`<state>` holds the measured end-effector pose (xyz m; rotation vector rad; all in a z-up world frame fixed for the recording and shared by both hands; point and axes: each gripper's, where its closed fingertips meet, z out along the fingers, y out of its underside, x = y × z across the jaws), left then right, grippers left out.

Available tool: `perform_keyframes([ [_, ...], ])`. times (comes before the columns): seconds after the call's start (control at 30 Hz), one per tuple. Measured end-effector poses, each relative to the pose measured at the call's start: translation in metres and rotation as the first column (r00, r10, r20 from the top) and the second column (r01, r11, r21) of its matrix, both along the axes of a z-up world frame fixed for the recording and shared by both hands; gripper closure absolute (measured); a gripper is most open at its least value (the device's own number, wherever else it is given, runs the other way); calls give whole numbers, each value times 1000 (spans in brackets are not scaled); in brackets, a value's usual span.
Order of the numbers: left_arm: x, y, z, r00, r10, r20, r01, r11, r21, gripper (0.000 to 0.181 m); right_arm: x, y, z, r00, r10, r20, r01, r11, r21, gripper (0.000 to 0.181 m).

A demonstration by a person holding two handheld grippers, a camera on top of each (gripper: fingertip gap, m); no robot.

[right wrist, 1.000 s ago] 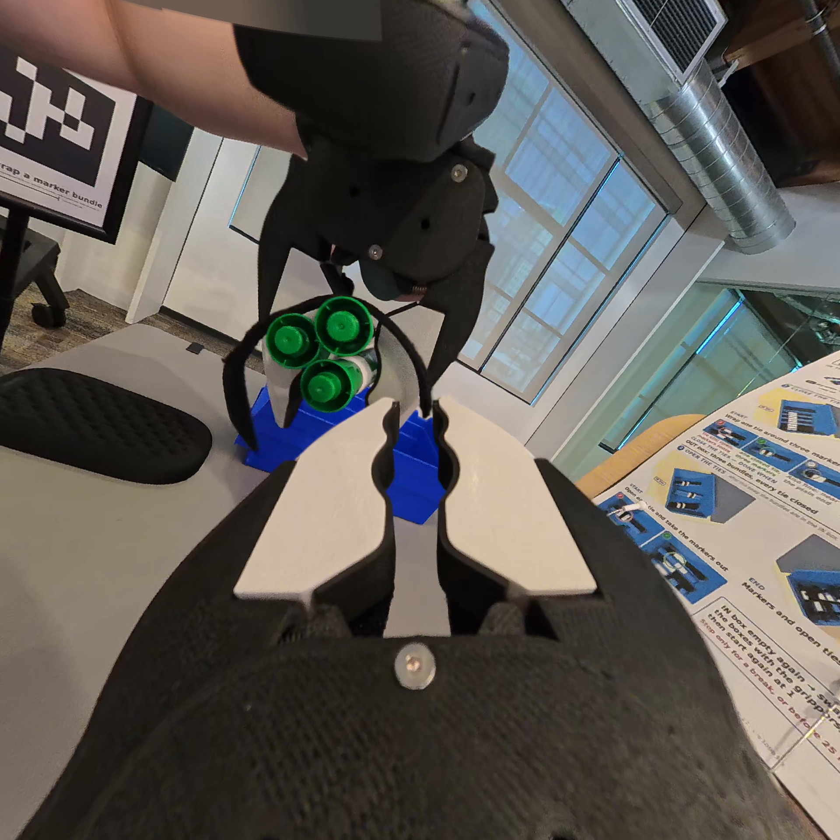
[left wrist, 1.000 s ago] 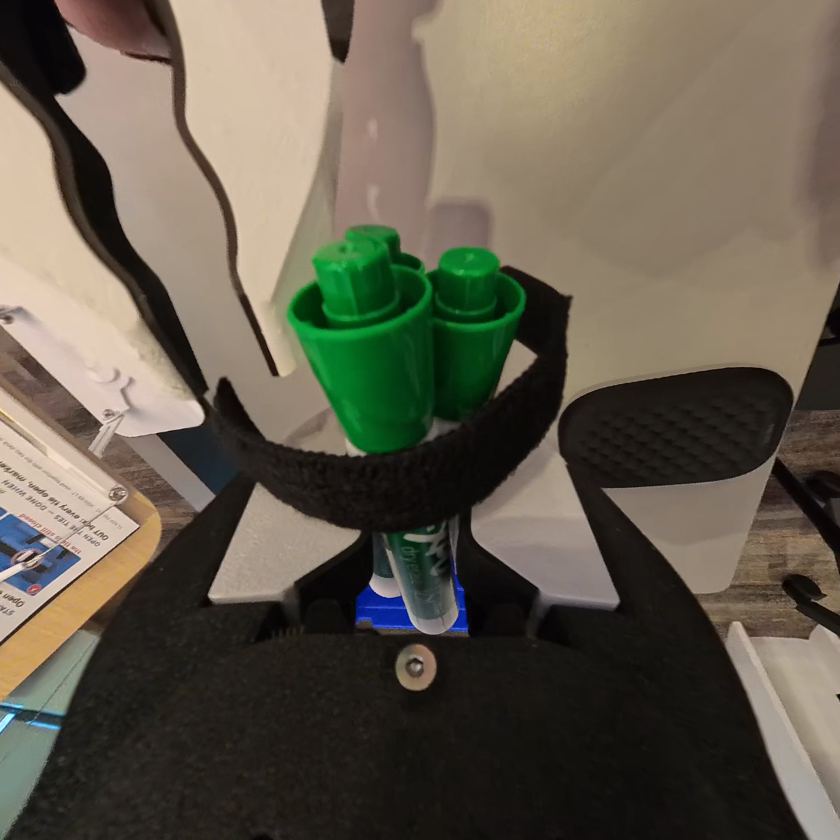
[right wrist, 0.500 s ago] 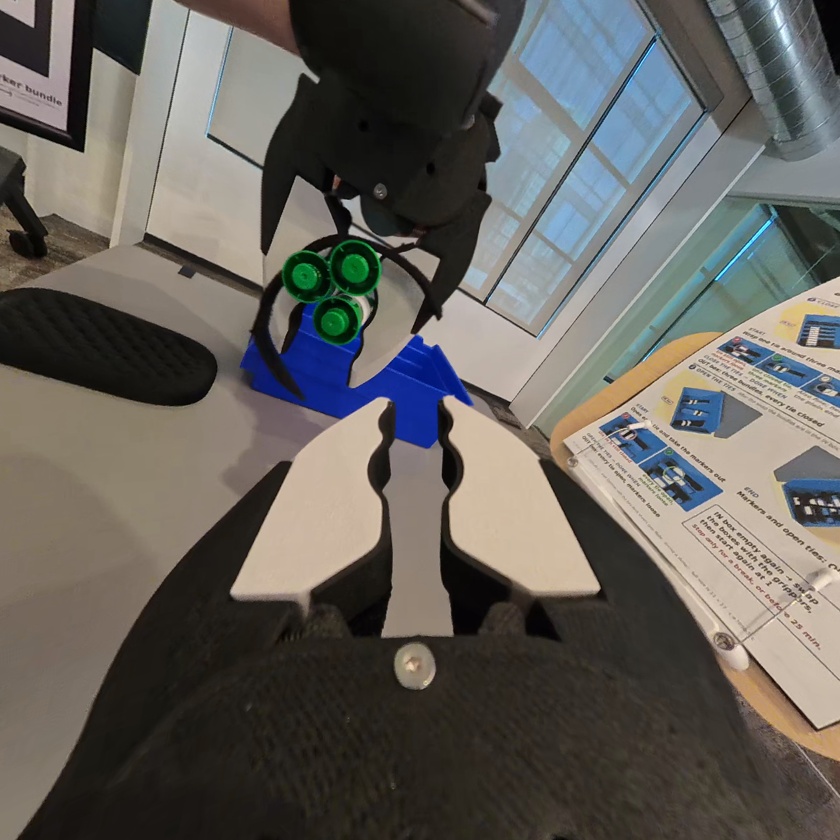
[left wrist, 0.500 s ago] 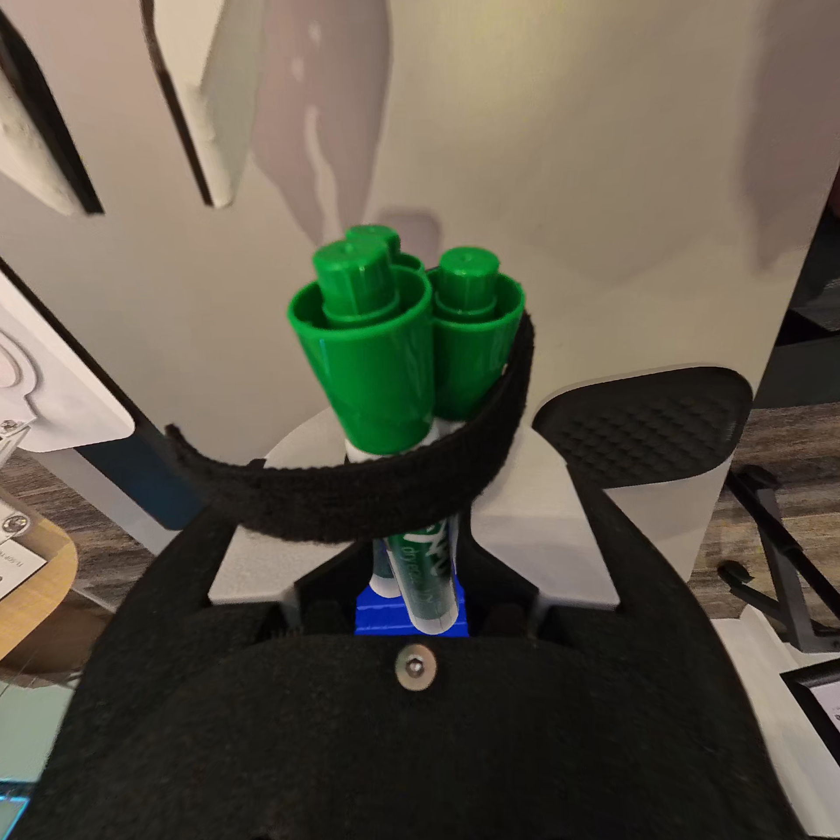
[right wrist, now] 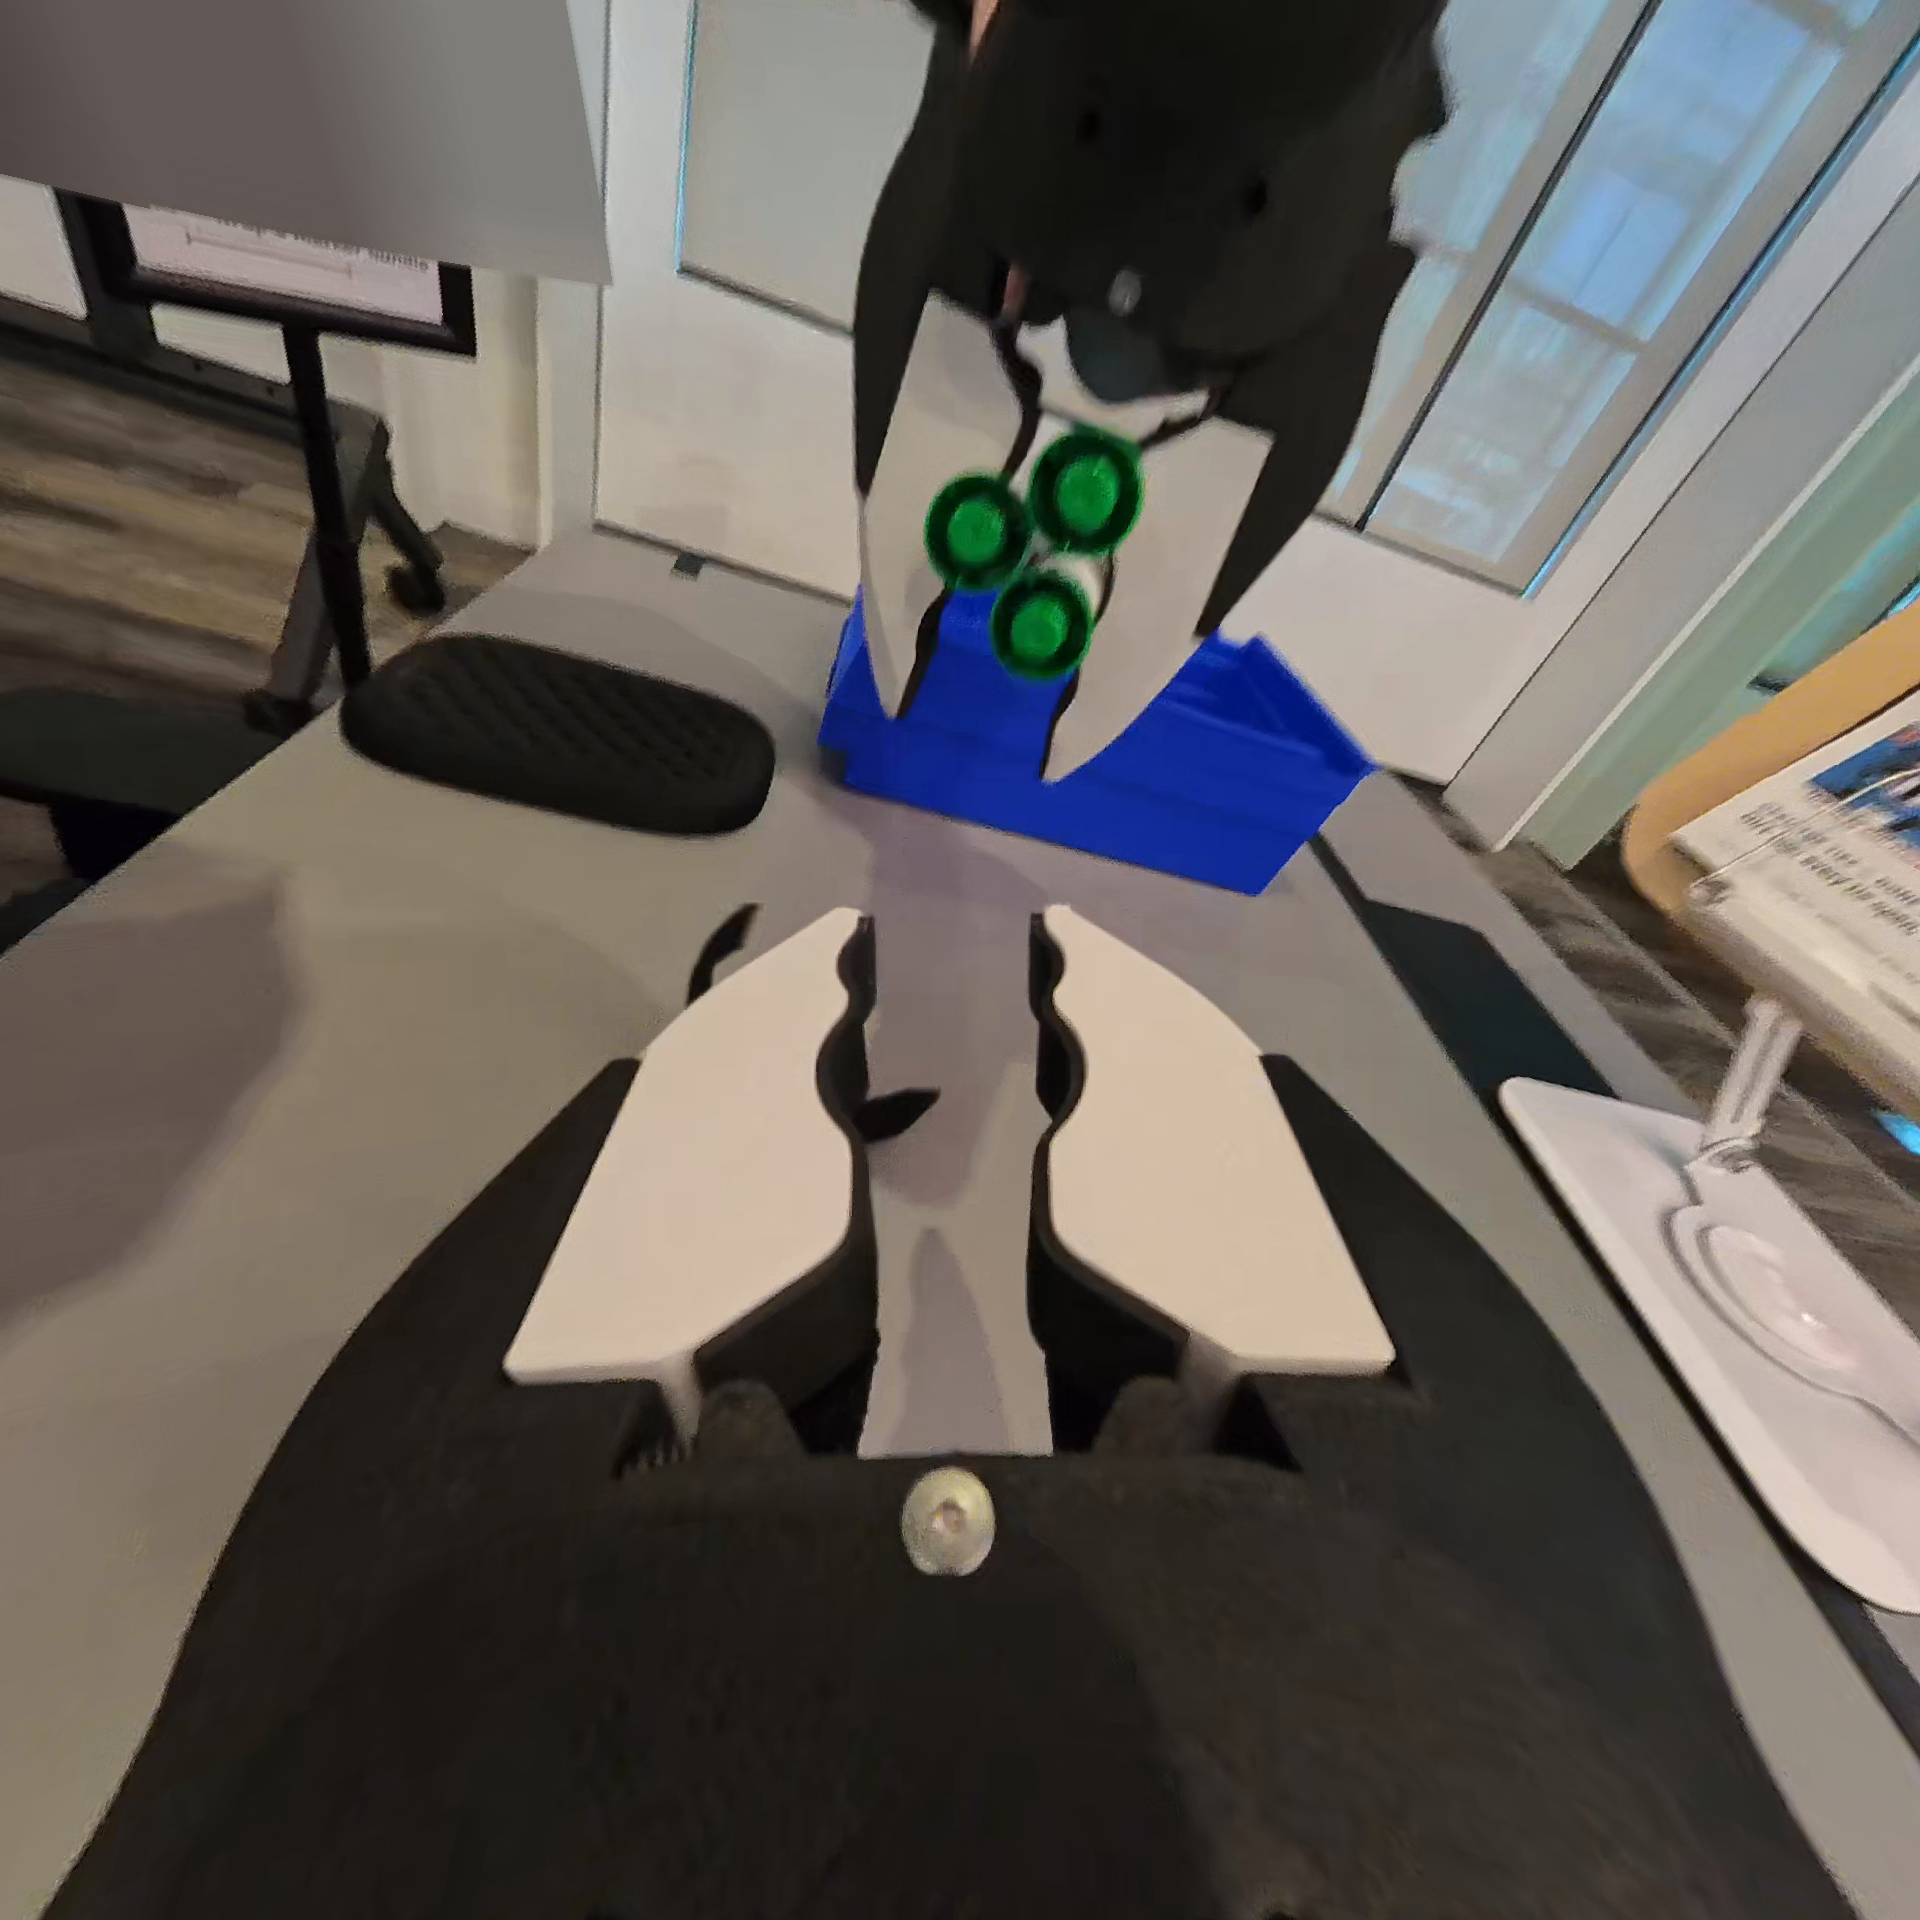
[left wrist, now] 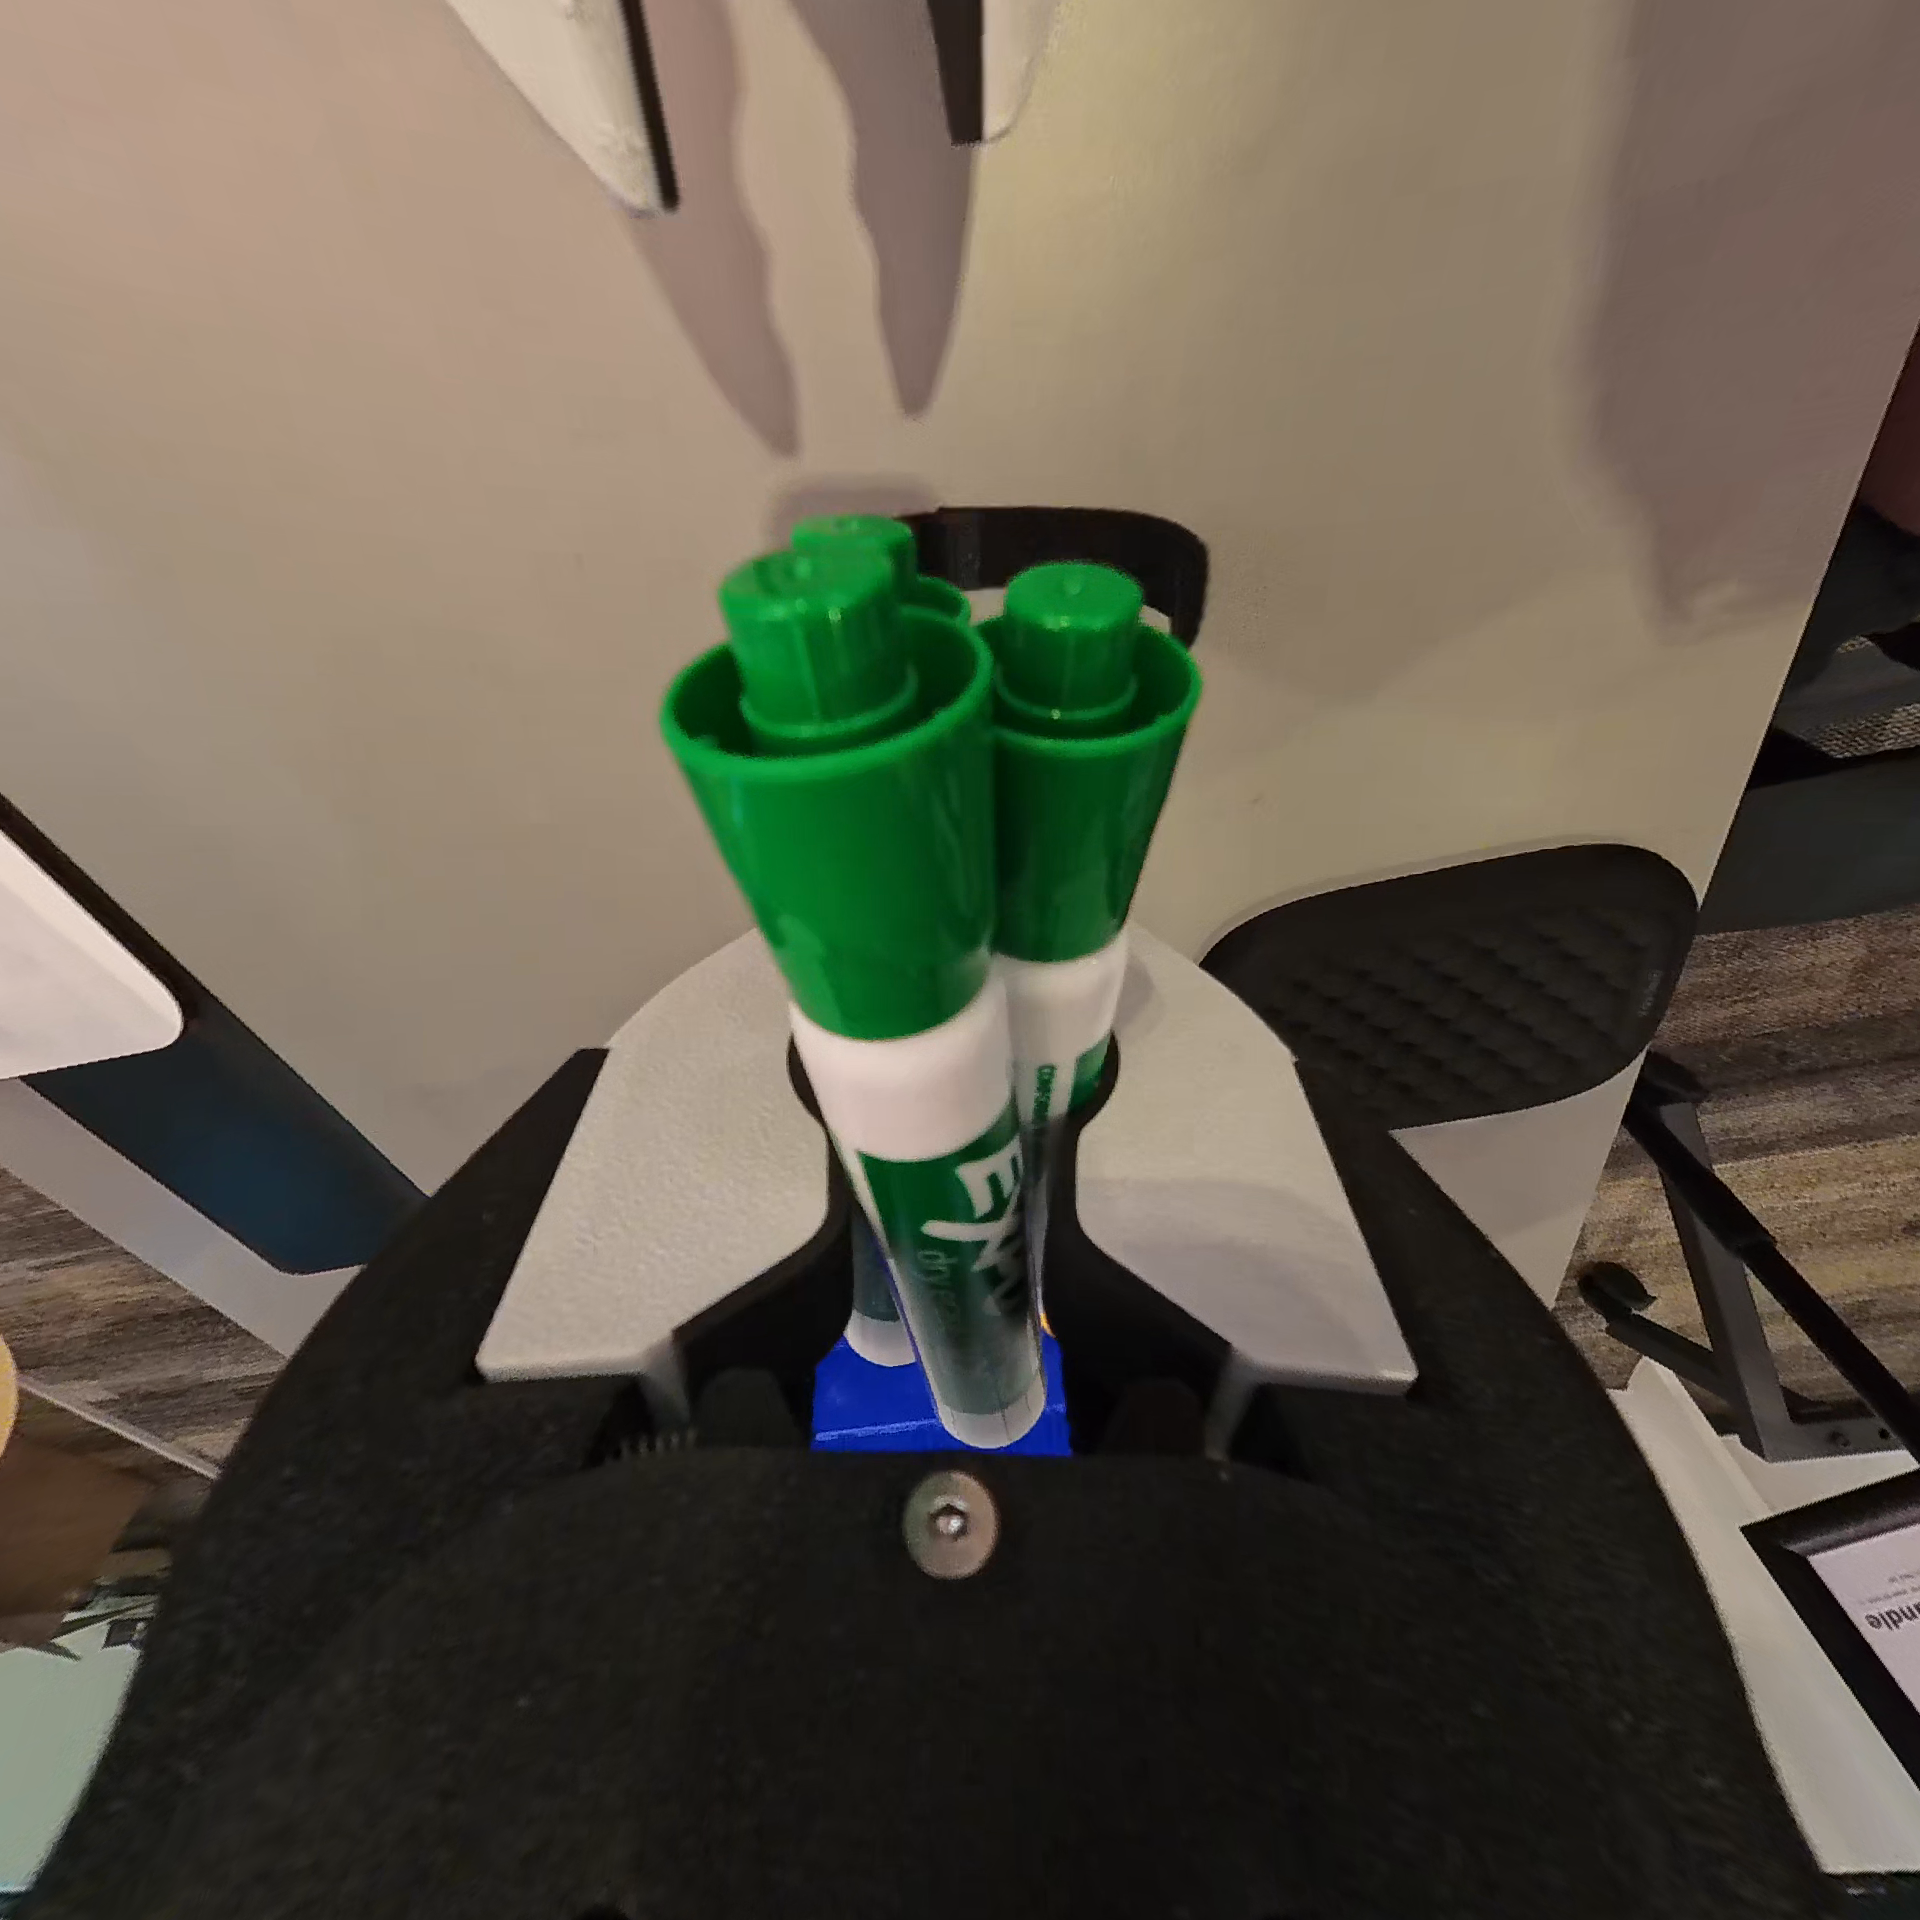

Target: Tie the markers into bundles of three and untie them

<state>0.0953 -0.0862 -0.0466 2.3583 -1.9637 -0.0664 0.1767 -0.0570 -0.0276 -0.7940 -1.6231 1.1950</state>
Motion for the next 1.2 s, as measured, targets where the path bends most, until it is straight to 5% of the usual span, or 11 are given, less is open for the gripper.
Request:
perform_keyframes([
  [0.23,-10,-4,4,1000,15,-9,-15,1000,16,140,-3,-37,-72,964,112,242,-163,965,205,154],
  [0.33,-16,-7,7,1000,26,-17,-25,999,25,140,-9,-42,-98,955,61,292,-171,914,369,154],
  [0.63,-22,-13,12,999,50,-13,-50,998,44,140,-31,-36,-92,928,94,359,-128,989,72,153],
  [0.87,-27,-18,15,998,59,-18,-58,997,51,140,-4,-70,-116,876,210,433,-310,935,174,153],
  [1.2,-29,-18,14,998,63,-12,-62,997,52,140,-23,-82,-117,911,205,357,-288,937,196,166],
])
